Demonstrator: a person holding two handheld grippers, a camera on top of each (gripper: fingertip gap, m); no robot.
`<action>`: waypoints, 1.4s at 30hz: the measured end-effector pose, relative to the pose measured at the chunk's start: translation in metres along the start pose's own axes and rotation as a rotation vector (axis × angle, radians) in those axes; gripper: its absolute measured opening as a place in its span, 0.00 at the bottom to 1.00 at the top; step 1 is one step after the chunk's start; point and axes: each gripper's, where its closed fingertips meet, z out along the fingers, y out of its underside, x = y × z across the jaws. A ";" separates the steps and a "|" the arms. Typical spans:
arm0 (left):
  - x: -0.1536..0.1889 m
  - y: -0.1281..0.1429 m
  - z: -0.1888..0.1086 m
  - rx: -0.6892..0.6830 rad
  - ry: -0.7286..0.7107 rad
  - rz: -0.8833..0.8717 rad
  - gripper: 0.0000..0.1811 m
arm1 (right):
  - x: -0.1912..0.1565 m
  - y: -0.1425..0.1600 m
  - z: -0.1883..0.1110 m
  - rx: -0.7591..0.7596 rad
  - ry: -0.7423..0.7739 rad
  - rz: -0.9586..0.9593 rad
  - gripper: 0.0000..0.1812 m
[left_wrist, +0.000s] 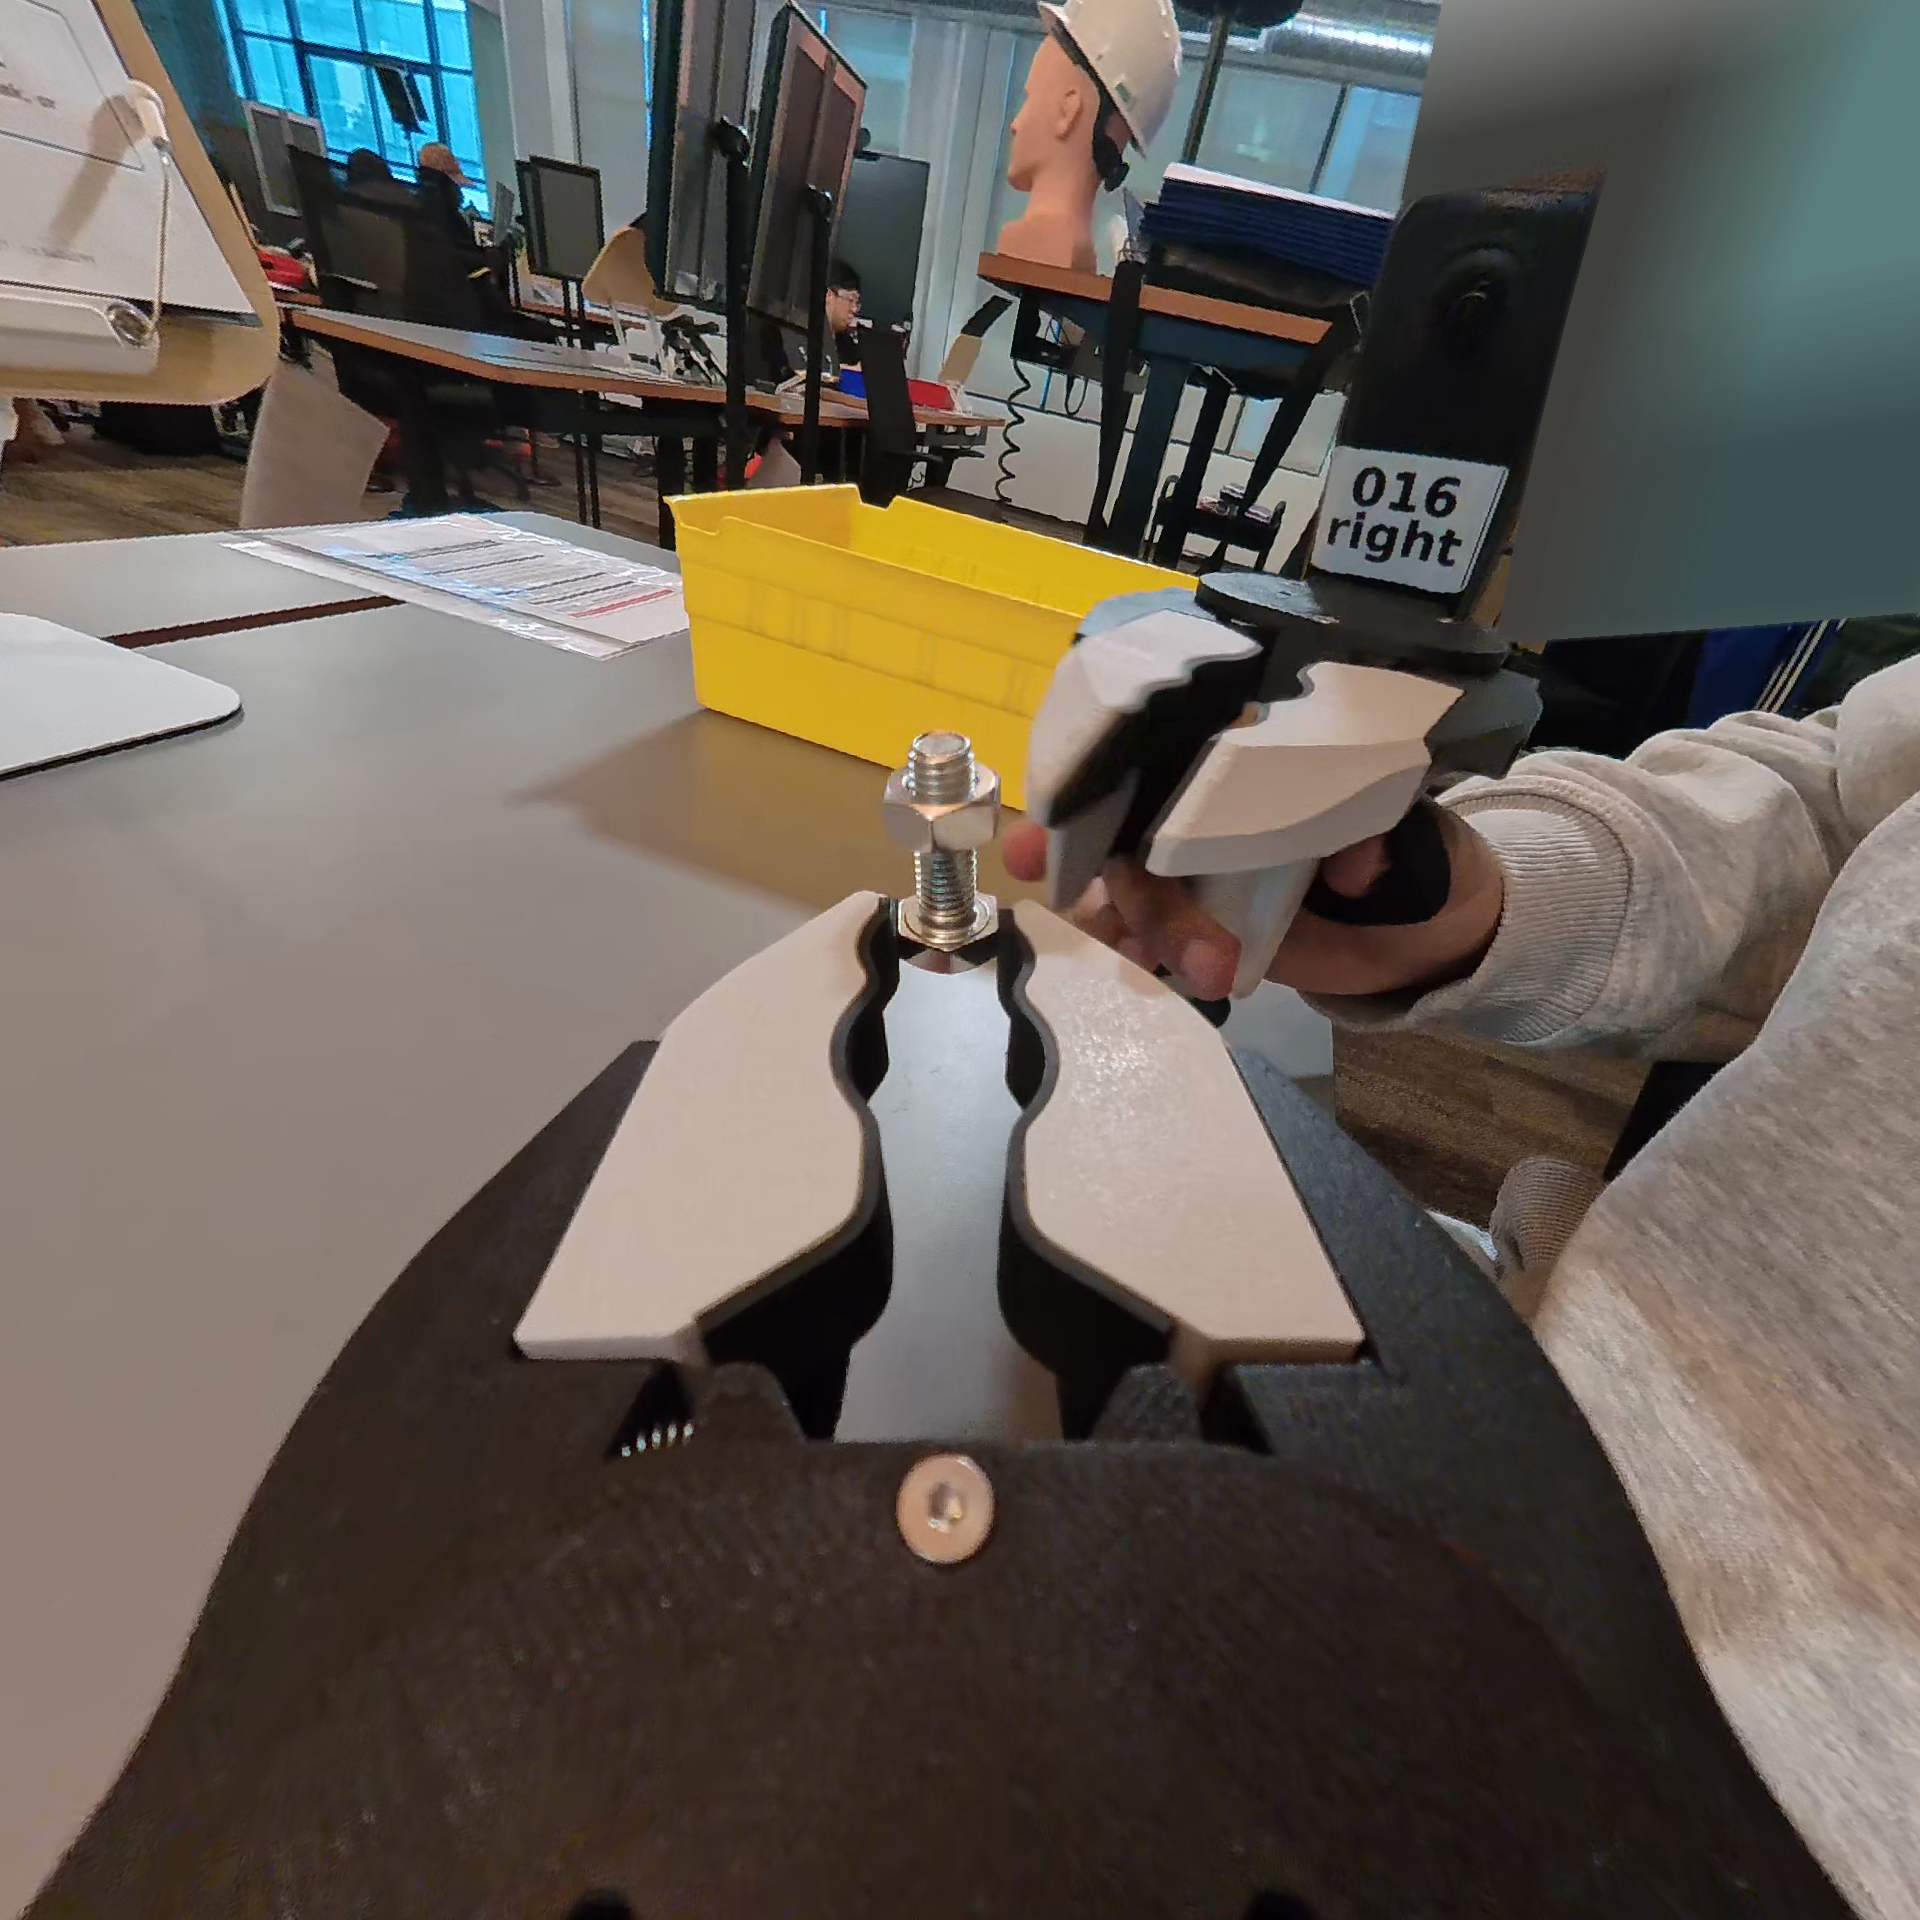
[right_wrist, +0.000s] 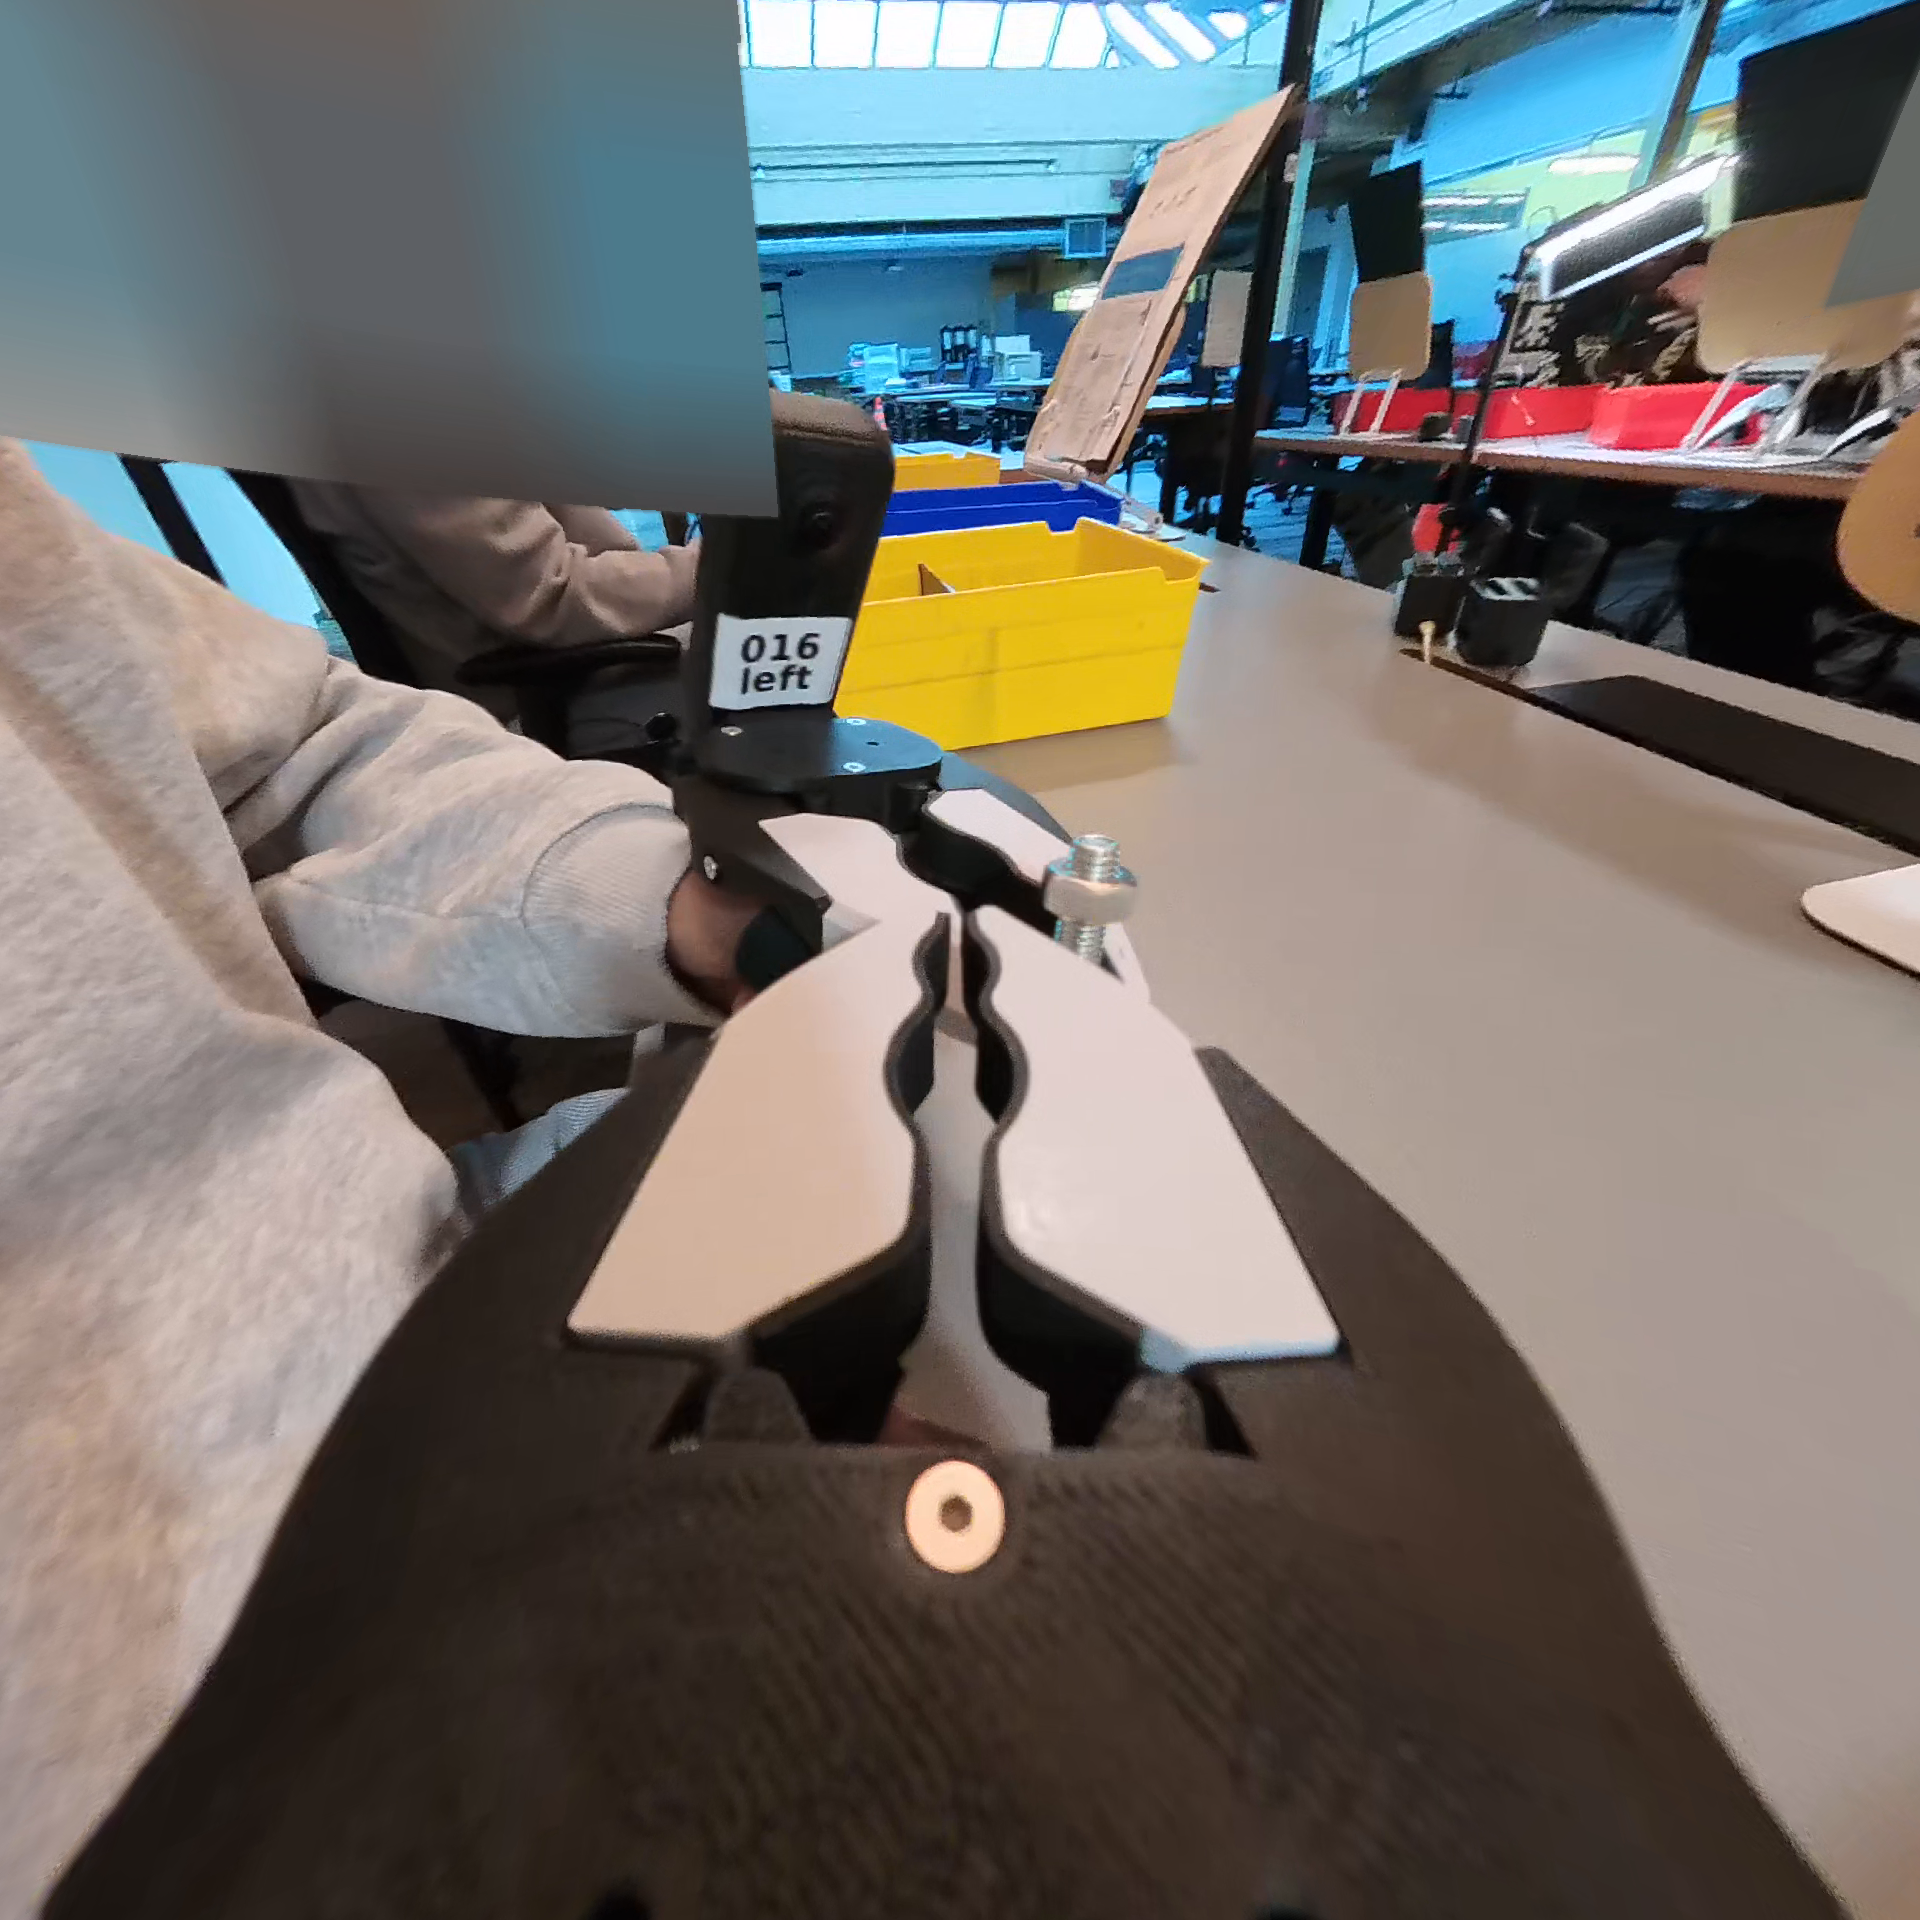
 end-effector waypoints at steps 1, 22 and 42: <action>0.001 0.000 0.000 -0.001 0.001 0.005 0.10 | 0.002 -0.001 0.000 0.009 0.013 -0.011 0.03; 0.004 0.001 0.001 -0.012 0.008 0.028 0.10 | 0.015 -0.003 0.001 0.045 0.106 -0.076 0.19; 0.017 -0.002 0.000 0.019 0.053 0.077 0.12 | 0.016 0.002 0.002 -0.011 0.051 0.037 0.05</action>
